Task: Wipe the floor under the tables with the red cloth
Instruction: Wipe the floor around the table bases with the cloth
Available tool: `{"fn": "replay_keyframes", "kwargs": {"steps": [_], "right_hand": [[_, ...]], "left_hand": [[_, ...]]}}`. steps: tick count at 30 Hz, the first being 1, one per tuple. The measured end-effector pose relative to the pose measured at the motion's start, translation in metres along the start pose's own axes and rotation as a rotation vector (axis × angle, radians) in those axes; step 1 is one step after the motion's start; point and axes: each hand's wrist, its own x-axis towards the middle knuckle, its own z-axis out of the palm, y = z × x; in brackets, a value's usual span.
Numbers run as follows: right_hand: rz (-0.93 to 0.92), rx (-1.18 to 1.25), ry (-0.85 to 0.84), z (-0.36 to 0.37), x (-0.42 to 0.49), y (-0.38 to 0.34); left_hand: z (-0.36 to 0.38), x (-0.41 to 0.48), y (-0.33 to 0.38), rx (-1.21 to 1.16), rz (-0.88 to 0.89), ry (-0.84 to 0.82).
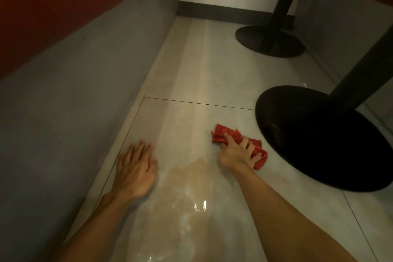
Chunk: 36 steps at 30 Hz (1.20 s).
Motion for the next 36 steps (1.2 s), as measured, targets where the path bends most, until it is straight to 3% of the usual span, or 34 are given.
{"fn": "replay_keyframes", "kwargs": {"steps": [5, 9, 14, 19, 28, 33, 36], "right_hand": [[-0.197, 0.006, -0.039, 0.015, -0.023, -0.03], [-0.323, -0.037, -0.101, -0.001, -0.007, 0.004], [-0.124, -0.021, -0.09, -0.027, 0.018, 0.044], [-0.053, 0.022, -0.015, -0.005, -0.004, 0.008], [-0.387, 0.03, -0.091, 0.038, -0.048, -0.065], [-0.554, -0.06, -0.148, 0.026, -0.029, -0.035], [-0.544, -0.081, -0.183, 0.017, -0.011, -0.021]], "left_hand": [[0.003, 0.003, -0.005, 0.006, -0.005, 0.043], [0.007, 0.003, -0.01, 0.025, 0.008, 0.065], [0.005, 0.0, -0.006, 0.012, 0.004, 0.058], [0.003, 0.0, -0.005, -0.014, 0.008, 0.038], [0.0, 0.001, -0.006, -0.006, 0.016, 0.013], [0.0, 0.001, -0.01, -0.018, 0.031, 0.011], [0.001, -0.001, -0.009, -0.009, 0.024, 0.002]]}}
